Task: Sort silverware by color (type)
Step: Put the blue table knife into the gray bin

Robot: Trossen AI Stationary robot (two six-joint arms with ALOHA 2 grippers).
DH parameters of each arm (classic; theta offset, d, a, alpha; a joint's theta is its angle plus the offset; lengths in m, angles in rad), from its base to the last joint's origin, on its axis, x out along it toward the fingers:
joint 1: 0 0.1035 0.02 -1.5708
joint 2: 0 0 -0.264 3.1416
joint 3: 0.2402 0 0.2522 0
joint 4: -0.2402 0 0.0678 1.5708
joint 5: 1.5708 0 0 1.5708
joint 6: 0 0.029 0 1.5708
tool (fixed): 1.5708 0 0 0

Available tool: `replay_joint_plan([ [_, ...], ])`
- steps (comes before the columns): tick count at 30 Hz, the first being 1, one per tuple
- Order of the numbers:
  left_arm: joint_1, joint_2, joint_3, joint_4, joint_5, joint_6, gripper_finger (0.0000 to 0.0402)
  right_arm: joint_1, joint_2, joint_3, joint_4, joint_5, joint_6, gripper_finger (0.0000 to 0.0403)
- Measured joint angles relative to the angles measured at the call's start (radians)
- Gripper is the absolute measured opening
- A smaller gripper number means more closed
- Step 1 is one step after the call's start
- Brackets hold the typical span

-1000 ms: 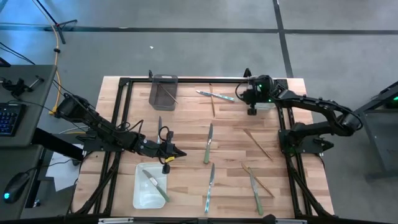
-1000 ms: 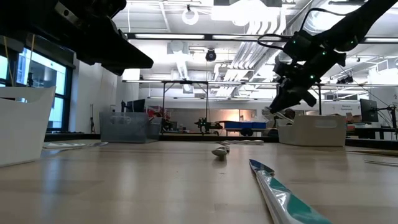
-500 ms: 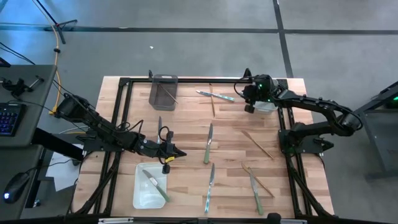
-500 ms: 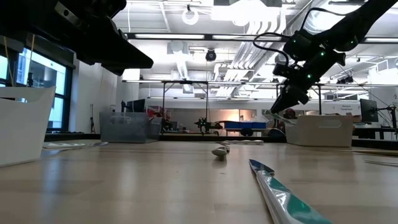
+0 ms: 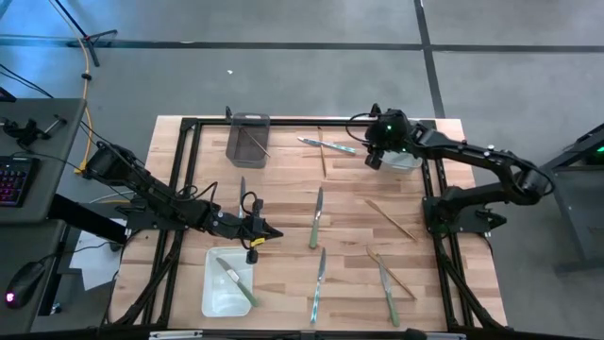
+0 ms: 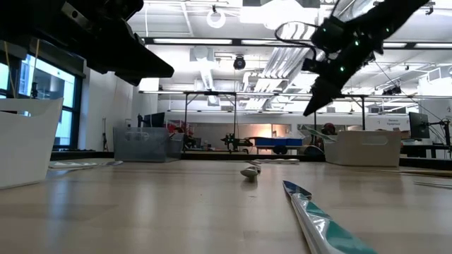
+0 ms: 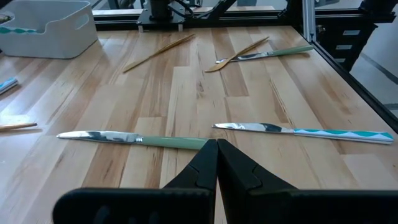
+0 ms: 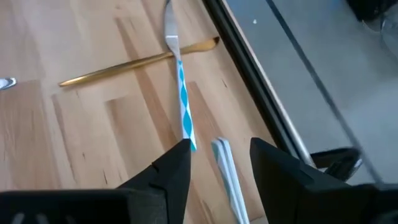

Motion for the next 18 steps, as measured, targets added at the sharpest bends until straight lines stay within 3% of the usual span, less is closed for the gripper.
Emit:
replay_joint_plan([
  [5, 0.000, 0.000, 0.000, -0.019, 0.000, 0.000, 0.0000, 0.050, 0.061, 0.068, -0.077, 0.088, -0.073, 0.0149],
  [18, 0.000, 0.000, 0.000, -0.025, 0.000, 0.000, 0.0000, 0.030, 0.337, 0.302, -0.307, 0.143, -0.070, 0.0144],
])
